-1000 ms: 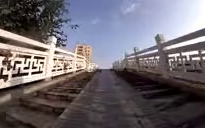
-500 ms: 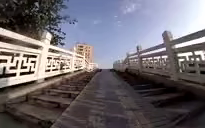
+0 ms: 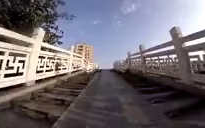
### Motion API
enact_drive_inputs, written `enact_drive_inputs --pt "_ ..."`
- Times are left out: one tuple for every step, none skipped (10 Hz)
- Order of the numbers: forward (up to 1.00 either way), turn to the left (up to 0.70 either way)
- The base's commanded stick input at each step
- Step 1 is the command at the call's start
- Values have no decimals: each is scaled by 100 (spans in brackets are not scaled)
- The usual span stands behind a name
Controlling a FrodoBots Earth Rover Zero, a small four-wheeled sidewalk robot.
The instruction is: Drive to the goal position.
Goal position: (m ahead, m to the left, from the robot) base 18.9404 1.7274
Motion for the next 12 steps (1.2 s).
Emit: enact_drive_inputs --pt "70 0" --pt "70 0" --pt "70 0" --pt "70 0" --pt "70 0" --pt "70 0" --pt "70 0" --pt "70 0" --pt "70 0" --pt "70 0" --pt "70 0" --pt "70 0"
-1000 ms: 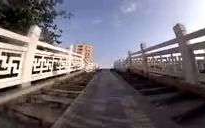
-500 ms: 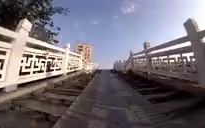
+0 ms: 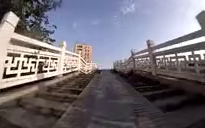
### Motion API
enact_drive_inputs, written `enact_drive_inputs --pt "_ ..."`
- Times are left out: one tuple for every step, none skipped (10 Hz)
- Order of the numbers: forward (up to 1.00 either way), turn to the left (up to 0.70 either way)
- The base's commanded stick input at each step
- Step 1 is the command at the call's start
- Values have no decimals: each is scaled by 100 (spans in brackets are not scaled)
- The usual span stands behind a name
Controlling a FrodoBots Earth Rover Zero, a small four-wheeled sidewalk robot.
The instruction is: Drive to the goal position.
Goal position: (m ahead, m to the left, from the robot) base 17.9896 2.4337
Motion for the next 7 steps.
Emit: enact_drive_inputs --pt "70 0" --pt "70 0" --pt "70 0" --pt "70 0" --pt "70 0" --pt "70 0" --pt "70 0"
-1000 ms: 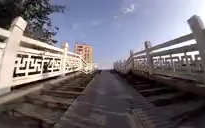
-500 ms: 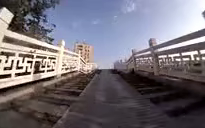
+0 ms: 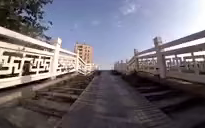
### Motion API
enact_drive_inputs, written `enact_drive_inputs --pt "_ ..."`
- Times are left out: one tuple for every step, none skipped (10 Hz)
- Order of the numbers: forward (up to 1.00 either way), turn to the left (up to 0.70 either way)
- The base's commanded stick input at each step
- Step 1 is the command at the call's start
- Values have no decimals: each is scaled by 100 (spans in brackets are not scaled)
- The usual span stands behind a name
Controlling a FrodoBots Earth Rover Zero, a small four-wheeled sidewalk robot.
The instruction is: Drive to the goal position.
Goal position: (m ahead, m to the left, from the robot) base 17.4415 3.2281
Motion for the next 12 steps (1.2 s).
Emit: enact_drive_inputs --pt "70 0" --pt "70 -2" --pt "70 -8" --pt "70 -11" --pt "70 -6" --pt "70 0" --pt "70 0" --pt "70 0" --pt "70 0" --pt "70 0" --pt "70 0" --pt "70 0"
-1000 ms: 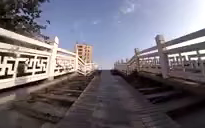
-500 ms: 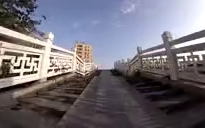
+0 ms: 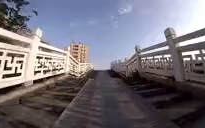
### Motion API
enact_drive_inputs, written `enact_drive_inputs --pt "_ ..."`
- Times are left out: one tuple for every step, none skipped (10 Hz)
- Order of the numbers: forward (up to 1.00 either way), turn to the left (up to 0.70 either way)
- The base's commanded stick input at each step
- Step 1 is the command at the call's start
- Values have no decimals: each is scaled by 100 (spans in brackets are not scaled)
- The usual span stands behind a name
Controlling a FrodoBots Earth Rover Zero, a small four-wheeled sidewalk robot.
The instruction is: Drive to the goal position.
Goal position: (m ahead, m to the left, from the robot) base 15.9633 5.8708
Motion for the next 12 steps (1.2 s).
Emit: enact_drive_inputs --pt "70 0" --pt "70 0" --pt "70 0" --pt "70 0" --pt "70 0" --pt "70 0" --pt "70 0" --pt "70 0" --pt "70 0" --pt "70 0" --pt "70 0" --pt "70 0"
